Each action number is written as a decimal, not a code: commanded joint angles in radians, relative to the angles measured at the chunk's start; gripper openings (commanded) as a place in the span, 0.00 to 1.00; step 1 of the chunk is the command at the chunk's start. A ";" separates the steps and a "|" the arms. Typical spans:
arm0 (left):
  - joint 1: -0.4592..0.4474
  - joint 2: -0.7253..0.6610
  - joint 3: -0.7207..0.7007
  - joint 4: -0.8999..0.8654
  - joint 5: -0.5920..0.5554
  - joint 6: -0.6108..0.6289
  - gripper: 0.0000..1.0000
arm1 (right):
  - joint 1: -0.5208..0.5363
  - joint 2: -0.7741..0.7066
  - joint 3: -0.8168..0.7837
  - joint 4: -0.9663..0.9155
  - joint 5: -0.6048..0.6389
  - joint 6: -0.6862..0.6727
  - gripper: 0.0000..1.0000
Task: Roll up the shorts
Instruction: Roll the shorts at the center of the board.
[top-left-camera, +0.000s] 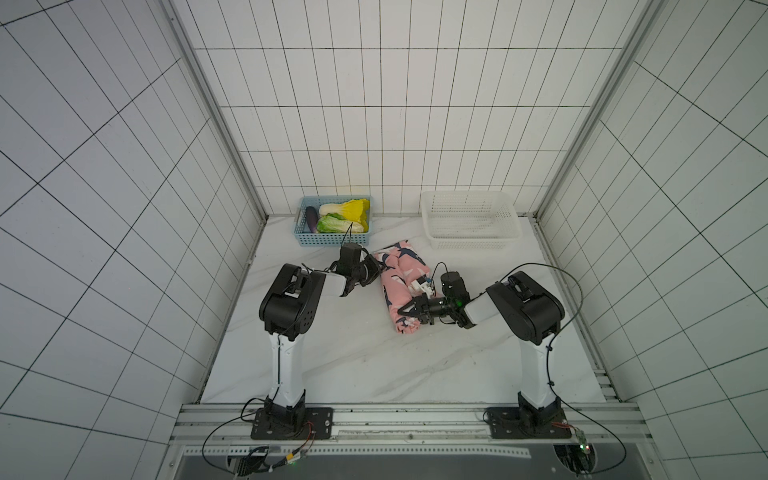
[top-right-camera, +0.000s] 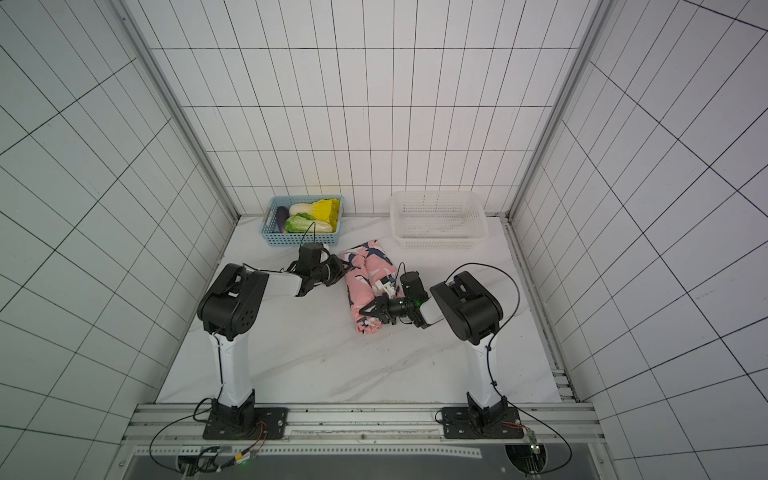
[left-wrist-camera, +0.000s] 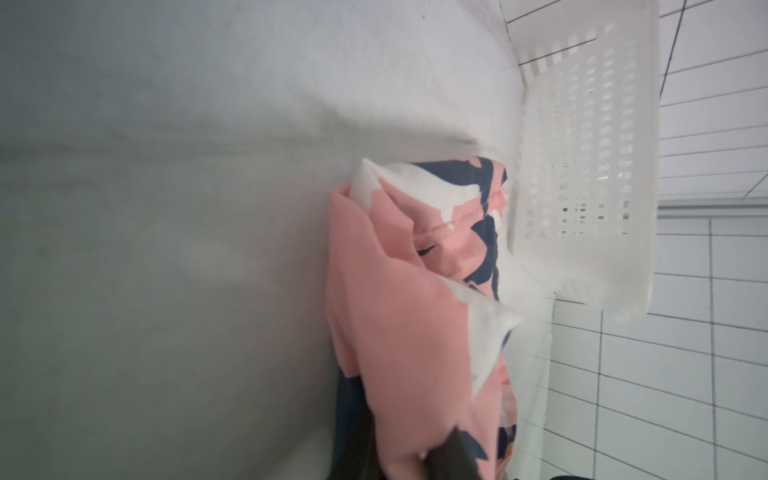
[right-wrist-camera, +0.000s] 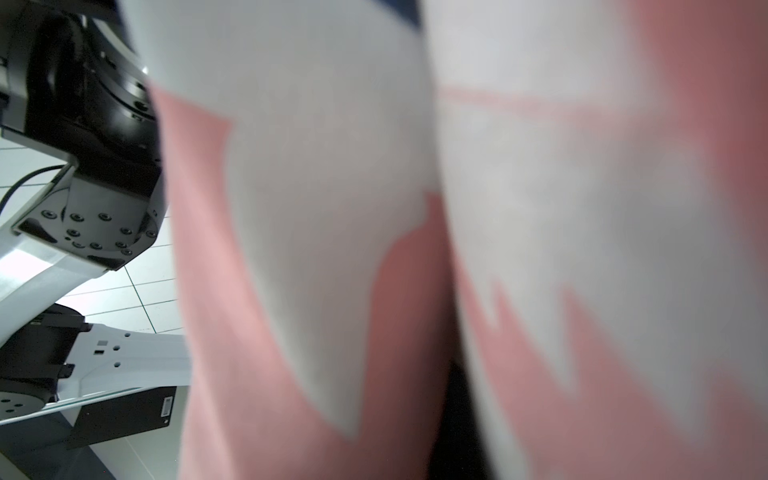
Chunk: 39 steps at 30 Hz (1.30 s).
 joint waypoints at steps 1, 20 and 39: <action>-0.009 -0.032 0.063 -0.148 -0.054 0.058 0.00 | -0.025 -0.061 0.024 -0.365 0.033 -0.191 0.47; -0.079 -0.182 0.024 -0.446 -0.295 0.054 0.00 | 0.390 -0.393 0.525 -1.562 1.279 -0.847 0.86; -0.058 -0.188 0.038 -0.491 -0.236 -0.007 0.00 | 0.445 -0.125 0.483 -1.270 1.338 -0.876 0.56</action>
